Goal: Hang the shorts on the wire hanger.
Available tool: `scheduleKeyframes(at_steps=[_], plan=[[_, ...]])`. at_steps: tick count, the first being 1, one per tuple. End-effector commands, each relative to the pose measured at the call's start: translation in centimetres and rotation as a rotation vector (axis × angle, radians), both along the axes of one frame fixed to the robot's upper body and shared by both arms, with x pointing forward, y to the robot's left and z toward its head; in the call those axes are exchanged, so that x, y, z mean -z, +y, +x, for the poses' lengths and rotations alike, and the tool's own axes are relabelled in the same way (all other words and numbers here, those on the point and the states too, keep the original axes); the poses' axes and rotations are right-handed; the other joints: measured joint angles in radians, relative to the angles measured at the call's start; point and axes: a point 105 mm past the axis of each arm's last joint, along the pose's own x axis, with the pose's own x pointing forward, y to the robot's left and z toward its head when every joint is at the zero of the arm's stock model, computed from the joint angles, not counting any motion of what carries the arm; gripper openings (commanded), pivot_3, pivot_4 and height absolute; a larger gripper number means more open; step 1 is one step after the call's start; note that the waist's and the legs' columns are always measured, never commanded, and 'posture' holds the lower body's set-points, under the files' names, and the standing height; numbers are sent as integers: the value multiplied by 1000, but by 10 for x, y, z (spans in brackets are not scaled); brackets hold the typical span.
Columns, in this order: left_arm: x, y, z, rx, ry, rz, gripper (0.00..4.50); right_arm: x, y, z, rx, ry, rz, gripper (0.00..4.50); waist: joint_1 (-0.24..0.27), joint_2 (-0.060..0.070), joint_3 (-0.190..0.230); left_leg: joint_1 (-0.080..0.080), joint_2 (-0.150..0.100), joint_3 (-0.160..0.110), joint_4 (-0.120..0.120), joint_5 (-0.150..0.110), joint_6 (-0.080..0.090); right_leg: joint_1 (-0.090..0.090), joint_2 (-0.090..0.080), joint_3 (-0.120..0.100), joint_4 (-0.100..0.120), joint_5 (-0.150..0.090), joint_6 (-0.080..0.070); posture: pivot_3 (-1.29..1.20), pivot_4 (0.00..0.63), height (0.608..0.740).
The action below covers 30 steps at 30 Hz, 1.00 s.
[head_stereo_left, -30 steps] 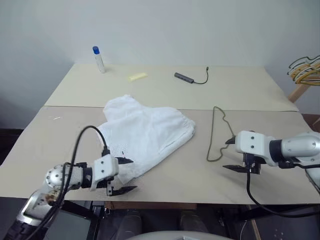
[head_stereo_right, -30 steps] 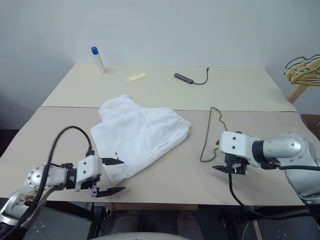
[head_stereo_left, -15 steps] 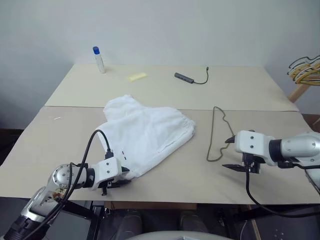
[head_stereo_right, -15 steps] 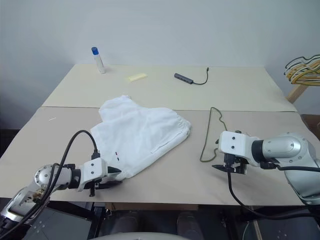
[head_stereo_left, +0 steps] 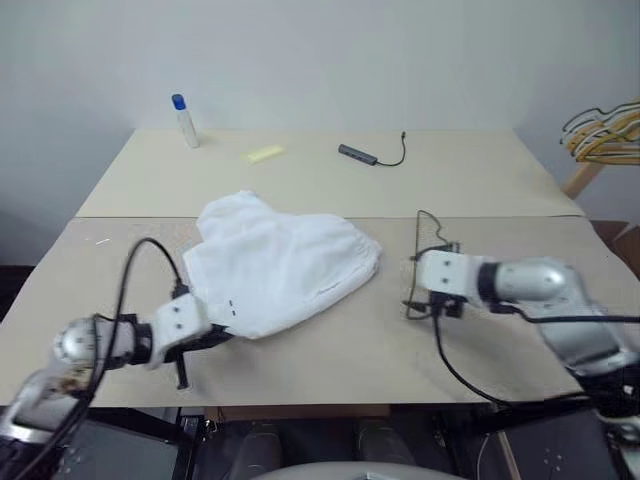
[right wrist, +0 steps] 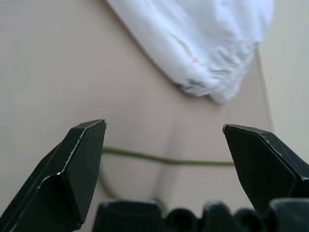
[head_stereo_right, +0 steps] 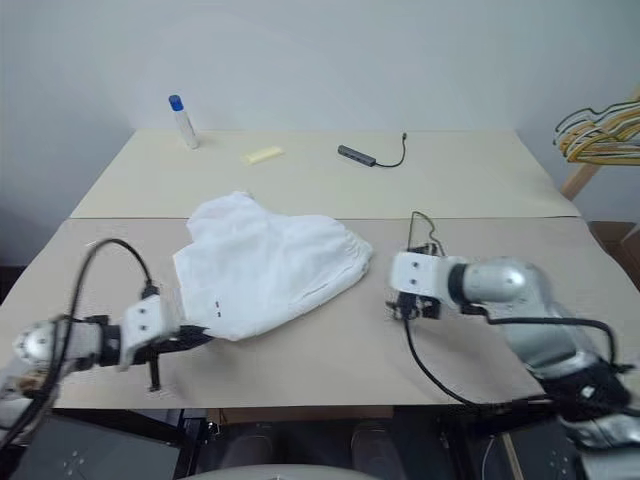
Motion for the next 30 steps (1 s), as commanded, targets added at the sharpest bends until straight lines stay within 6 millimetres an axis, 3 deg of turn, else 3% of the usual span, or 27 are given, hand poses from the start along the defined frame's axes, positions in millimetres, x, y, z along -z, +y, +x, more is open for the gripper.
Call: scheduleKeyframes(at_steps=[1,10,21,24,30], plan=[[-32,6,-1,34,-79,-26,9,1,8,19,-54,-129,-73,4500,6,0,0,0,0,0,0,0,0,0,0,0,0,0,0,-1,0,740],[-52,24,-11,16,-107,7,9,32,33,41,-187,-237,-134,4500,8,0,0,-1,-1,0,0,0,0,-1,0,0,1,1,-1,32,0,740],[-62,24,-16,6,-114,-7,9,40,51,58,-199,-271,-73,4500,5,0,0,3,0,-1,0,0,0,2,0,0,4,1,-2,50,0,740],[-62,26,-16,2,-112,3,0,42,51,61,-191,-264,-73,3885,3,-1,0,3,0,-1,0,0,0,2,1,0,5,1,-3,54,0,740],[-62,27,-16,-6,-109,7,0,44,48,62,-185,-264,-77,1733,8,0,0,3,-1,-1,0,0,0,1,0,0,5,1,-3,52,0,740]])
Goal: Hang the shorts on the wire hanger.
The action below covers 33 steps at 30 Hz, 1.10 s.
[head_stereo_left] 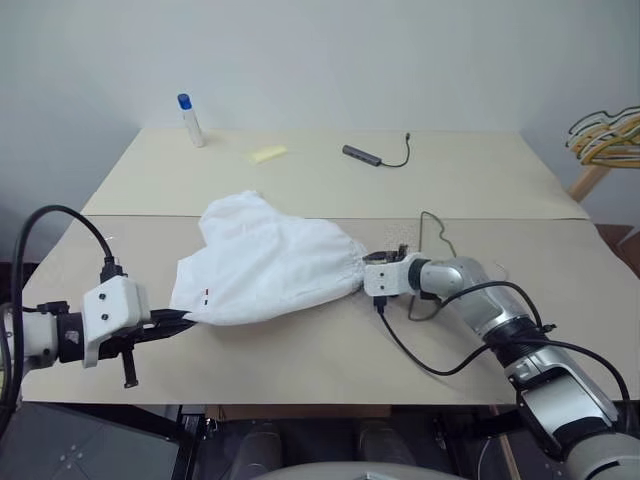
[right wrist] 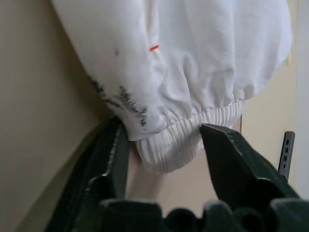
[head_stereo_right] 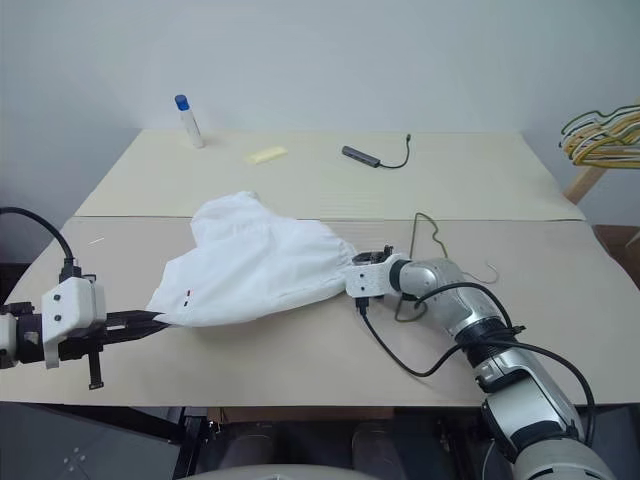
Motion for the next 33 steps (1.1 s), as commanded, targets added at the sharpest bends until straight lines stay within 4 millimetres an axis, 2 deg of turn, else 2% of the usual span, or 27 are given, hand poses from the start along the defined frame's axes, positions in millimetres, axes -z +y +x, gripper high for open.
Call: scheduleKeyframes(at_steps=[1,4,5,11,17,20,22,24,27,28,29,30,32,33], plan=[[-10,0,2,9,-35,16,0,-12,1,5,-6,-50,14,1337,1,0,0,0,0,0,0,0,0,0,0,0,0,0,0,47,0,740],[-6,3,4,4,-30,34,0,-12,-1,5,-2,-49,11,257,0,0,0,0,0,0,0,0,0,0,0,0,0,0,0,42,0,740],[-5,4,4,1,-30,40,0,-13,-2,4,-2,-48,9,19,0,0,0,0,0,0,0,0,0,0,0,0,0,0,0,42,0,740],[2,9,8,-16,-30,66,0,-27,-12,-10,-10,-37,11,19,4,0,0,-1,0,0,0,0,0,0,0,0,0,0,0,35,0,740],[19,20,-11,44,83,169,0,-41,-27,-77,-169,179,-90,19,9,0,0,-1,0,0,0,0,0,-1,-1,0,-1,-1,0,36,0,740],[24,20,-12,71,96,188,0,-53,-23,-98,-221,253,-78,19,6,0,0,0,1,1,0,0,0,1,0,0,-1,-2,1,26,0,740],[24,16,-5,86,66,181,0,-60,-19,-104,-235,293,-44,19,6,0,0,2,1,1,0,0,0,2,1,-1,-1,-5,5,23,0,740],[19,8,19,58,-36,157,0,-69,-13,-91,-180,278,30,19,7,0,0,3,1,1,0,0,0,3,1,-1,-1,-6,5,23,0,740],[-9,-1,87,-122,-304,107,0,-95,-10,-42,-12,157,134,19,22,0,0,2,0,0,1,0,0,3,1,-1,0,-4,5,19,0,740],[-26,-1,112,-203,-405,91,0,-111,-10,-21,59,90,186,19,26,0,0,2,0,0,2,0,0,3,1,-1,0,-3,5,17,0,740],[-49,1,135,-302,-498,56,0,-134,-10,0,141,20,269,19,28,-1,0,0,0,-1,2,1,0,1,2,-1,0,0,2,15,0,740],[-86,5,157,-401,-638,11,0,-169,-11,21,214,-95,367,19,29,-2,0,0,-1,-2,2,1,0,1,2,-2,1,2,1,8,0,740],[-141,13,177,-544,-820,-71,0,-220,-15,43,307,-249,514,19,29,-3,0,-6,-2,-3,3,1,-1,-7,1,-2,2,4,0,9,0,740],[-168,20,182,-608,-898,-122,0,-245,-19,50,342,-343,572,19,28,-4,-1,-17,-2,-5,3,3,-4,-19,1,-2,5,6,0,8,0,740]])
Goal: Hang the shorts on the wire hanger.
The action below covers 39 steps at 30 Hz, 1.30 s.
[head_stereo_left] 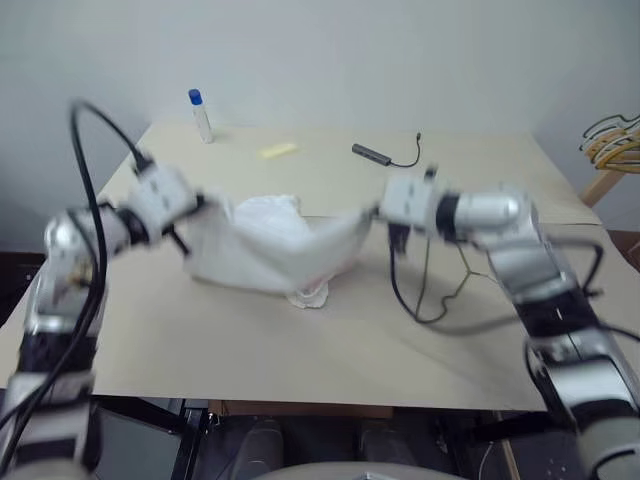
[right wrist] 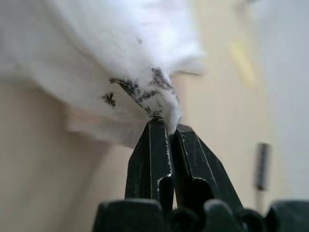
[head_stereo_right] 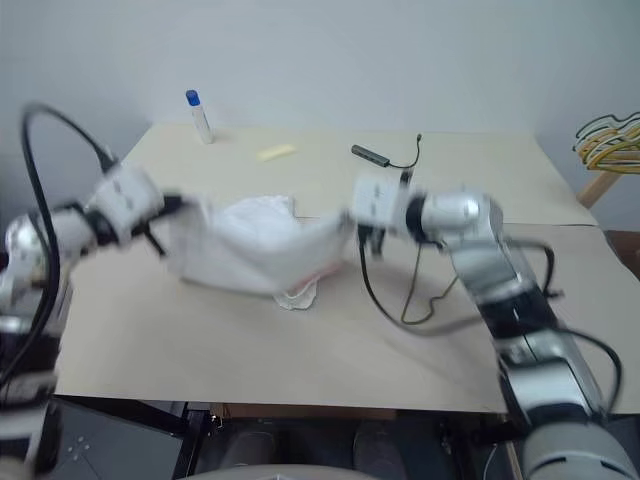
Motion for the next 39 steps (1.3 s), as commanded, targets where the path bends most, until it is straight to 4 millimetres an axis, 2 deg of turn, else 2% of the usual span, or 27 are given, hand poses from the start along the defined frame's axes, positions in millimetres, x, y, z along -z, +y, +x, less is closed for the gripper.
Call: scheduleKeyframes(at_steps=[1,2,4,7,9,12,13,14,17,21,23,26,29,34,39], plan=[[-110,40,10,-259,-404,-160,0,-107,-34,23,258,-383,247,19,-2,-2,-1,-10,-1,0,0,4,-6,-14,-1,0,8,1,0,8,0,740],[-141,55,5,-328,-519,-227,0,-137,-41,21,314,-515,311,19,-3,-2,-1,-17,-1,0,0,6,-11,-23,-3,0,14,2,1,8,0,740],[-177,74,-9,-378,-664,-323,0,-166,-51,12,367,-693,338,19,-9,-2,-2,-26,-2,2,0,10,-16,-34,-4,0,18,2,1,2,0,740],[-204,85,-35,-313,-802,-416,0,-179,-56,-5,358,-879,313,19,-28,-2,-2,-26,-2,5,-4,7,-15,-37,-5,-1,17,2,1,0,0,740],[-198,80,-45,-157,-743,-485,0,-167,-54,-7,319,-834,323,19,-37,-2,-3,-26,-2,6,-5,5,-12,-36,-6,-1,15,2,1,-1,0,740],[-166,65,-54,-12,-641,-403,0,-131,-40,-12,208,-758,204,19,-55,-2,-3,-22,-1,6,-4,4,-9,-31,-5,-1,14,2,1,2,0,740],[-146,58,-57,46,-560,-351,0,-114,-34,-14,163,-719,154,19,-57,-2,-3,-20,-1,5,-3,4,-9,-29,-5,-1,15,1,1,2,0,740],[-118,49,-61,115,-443,-279,0,-91,-28,-17,105,-641,86,19,-61,-1,-2,-20,-1,5,-2,4,-9,-28,-4,-1,13,1,1,1,0,740],[1,34,-91,295,61,38,0,4,-17,-35,-103,-328,-199,19,-84,0,-3,-16,0,6,-1,4,-8,-25,-4,0,12,1,1,5,0,740],[88,43,-144,359,513,195,0,80,-17,-72,-290,-21,-353,19,-90,0,-1,-2,2,7,-2,3,-6,-11,-1,-1,11,-2,-3,6,0,740],[117,55,-163,336,663,291,0,105,-18,-91,-377,89,-418,19,-81,1,-1,1,3,7,-2,3,-6,-8,0,-1,11,-2,-4,14,0,740],[140,69,-178,295,759,403,0,113,-12,-105,-432,155,-403,19,-67,2,-1,7,3,7,-3,2,-4,0,0,-1,8,-4,-3,22,0,740],[146,73,-186,294,793,443,0,118,-12,-116,-488,207,-444,19,-48,1,-1,11,3,8,-3,-1,-1,5,-1,-2,3,-4,-2,23,0,740],[150,58,-199,377,851,427,0,132,-26,-137,-558,315,-551,19,-17,1,-1,10,3,7,-3,-2,-1,6,-2,-4,0,-4,-2,20,0,740],[152,46,-201,415,850,441,0,132,-31,-130,-514,285,-578,19,-9,1,-1,13,5,8,-3,-2,-1,8,0,-4,0,-4,-2,16,0,740]])
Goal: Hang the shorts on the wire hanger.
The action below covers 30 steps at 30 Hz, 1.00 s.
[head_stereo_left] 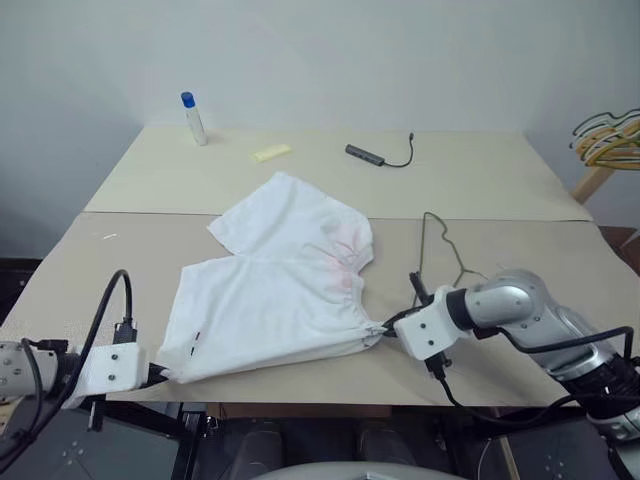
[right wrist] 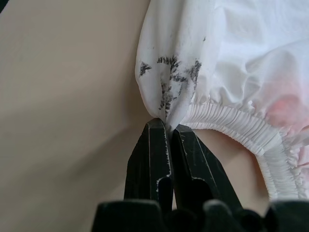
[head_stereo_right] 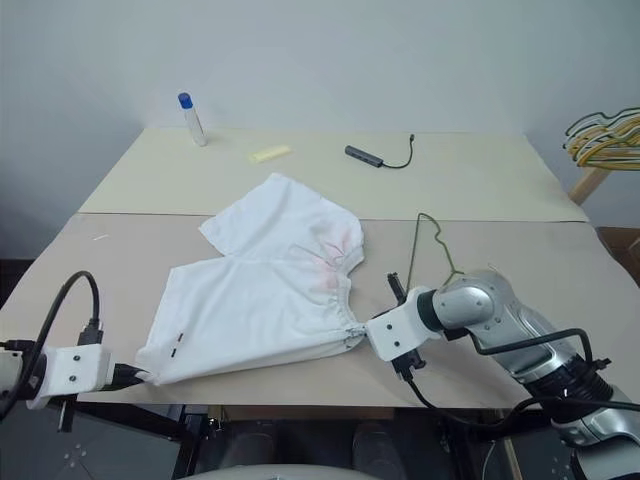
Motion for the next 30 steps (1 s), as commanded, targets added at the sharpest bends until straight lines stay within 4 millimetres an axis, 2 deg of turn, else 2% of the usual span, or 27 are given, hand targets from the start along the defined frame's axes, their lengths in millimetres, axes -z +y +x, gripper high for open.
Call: scheduleKeyframes(at_steps=[1,8,13,17,19,21,26,30], plan=[[-3,0,6,6,-24,42,0,-11,-11,12,54,-60,-26,19,2,0,0,0,0,0,0,0,0,0,0,0,0,0,0,16,0,740],[-15,-11,19,9,-70,-28,0,-13,-15,14,145,-3,-8,19,8,0,0,0,0,1,0,0,0,0,0,0,-1,0,0,5,0,740],[-18,-14,25,10,-100,-42,0,-12,-3,7,135,20,80,19,7,0,0,0,0,1,0,0,0,0,0,0,-1,0,0,1,0,740],[-20,-20,29,17,-124,-59,0,-3,-6,-1,125,67,55,1150,7,0,0,0,0,1,0,0,0,0,0,0,-1,0,0,0,0,740],[-20,-22,29,21,-122,-63,0,1,-10,-9,101,110,26,1929,7,0,0,0,0,1,0,0,0,0,0,1,-1,0,0,0,0,740],[-21,-22,29,25,-122,-62,0,0,-9,-15,86,141,33,2444,8,0,0,0,0,1,0,0,0,0,0,1,-1,0,0,0,0,740],[-22,-23,29,31,-128,-64,0,-12,6,-21,64,166,111,2444,5,0,0,0,1,1,0,0,0,0,1,1,-1,0,0,-4,0,740],[-22,-24,30,25,-133,-77,0,0,7,-20,93,157,78,2444,6,0,0,0,2,1,0,0,0,0,1,0,-2,0,0,-3,0,740]])
